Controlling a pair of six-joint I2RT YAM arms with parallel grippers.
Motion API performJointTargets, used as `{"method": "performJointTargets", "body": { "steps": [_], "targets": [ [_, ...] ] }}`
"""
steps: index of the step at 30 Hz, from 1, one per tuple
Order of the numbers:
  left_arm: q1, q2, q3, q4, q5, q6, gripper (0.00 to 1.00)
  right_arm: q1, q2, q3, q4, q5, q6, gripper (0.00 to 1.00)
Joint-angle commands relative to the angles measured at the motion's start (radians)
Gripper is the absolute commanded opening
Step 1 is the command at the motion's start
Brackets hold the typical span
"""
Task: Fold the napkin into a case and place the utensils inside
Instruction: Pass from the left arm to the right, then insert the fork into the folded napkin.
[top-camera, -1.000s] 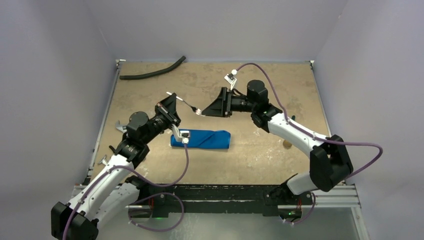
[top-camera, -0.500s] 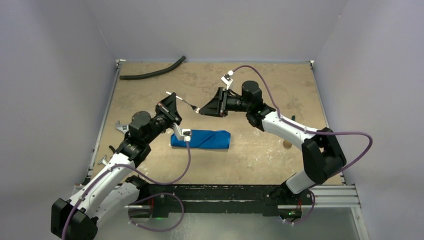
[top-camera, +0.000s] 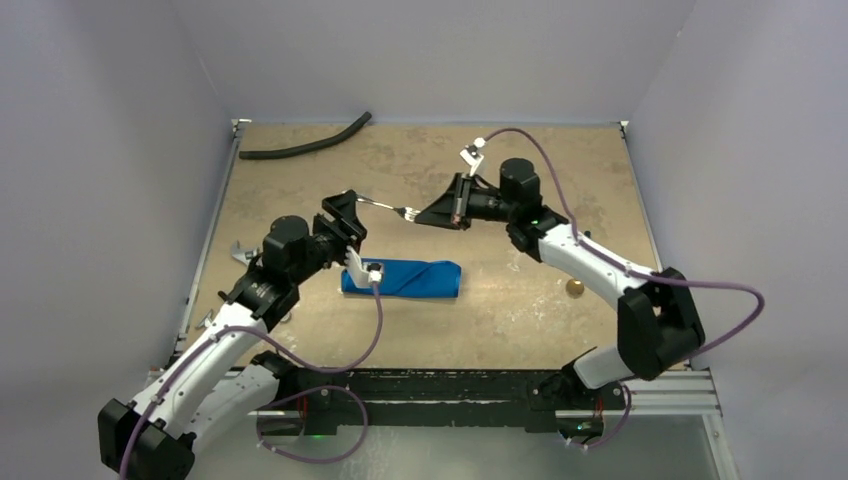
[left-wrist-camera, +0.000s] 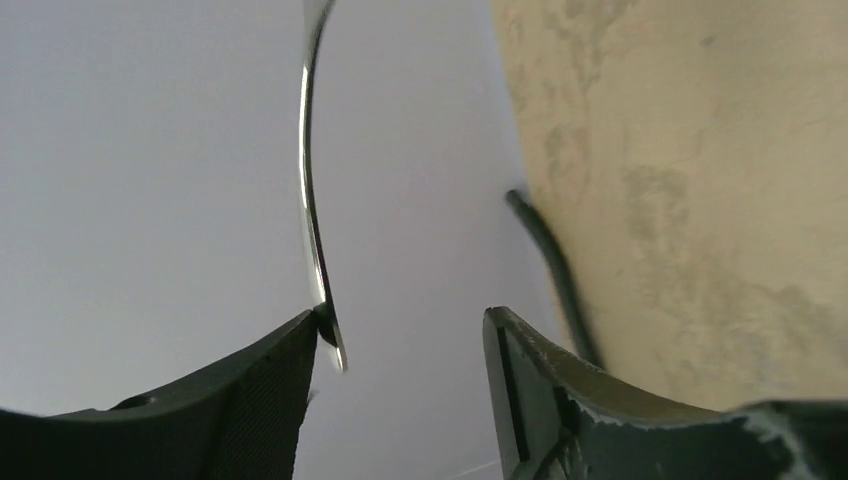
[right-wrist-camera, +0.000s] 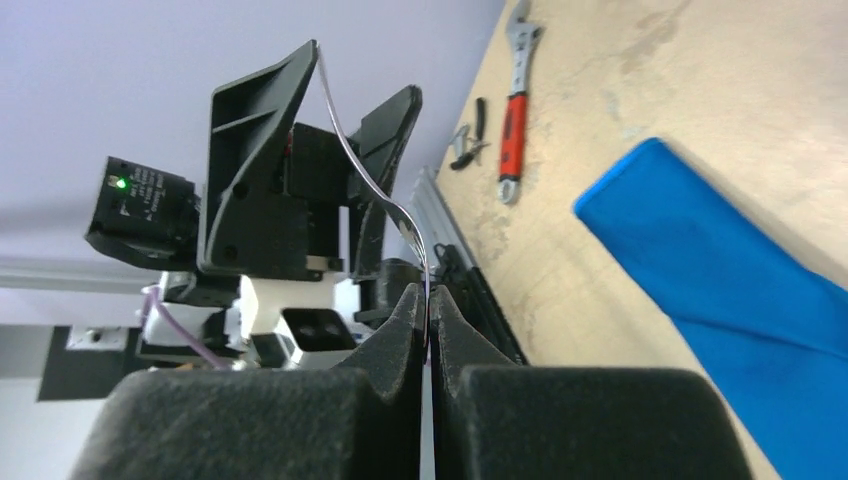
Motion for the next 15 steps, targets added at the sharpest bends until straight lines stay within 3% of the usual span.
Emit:
{"method": "performJointTargets", "body": {
  "steps": [1, 3, 5, 10, 15],
  "targets": [
    [-0.005, 0.041, 0.104, -0.296, 0.027, -0.319, 0.64, -0.095, -0.14, -0.024, -0.204, -0.016, -0.18, 0.0],
    [-0.004, 0.086, 0.155, -0.401, 0.048, -0.447, 0.84, -0.125, -0.178, -0.026, -0.354, -0.013, -0.272, 0.0],
    [-0.004, 0.136, 0.214, -0.501, 0.072, -0.585, 0.91, -0.149, -0.22, -0.034, -0.497, -0.017, -0.351, 0.0],
    [-0.002, 0.244, 0.249, -0.605, 0.108, -0.855, 0.96, -0.174, -0.289, -0.056, -0.817, -0.002, -0.497, 0.0],
    [0.042, 0.315, 0.248, -0.589, 0.133, -1.041, 0.91, -0.175, -0.344, -0.087, -0.963, 0.029, -0.53, 0.0]
  ]
}}
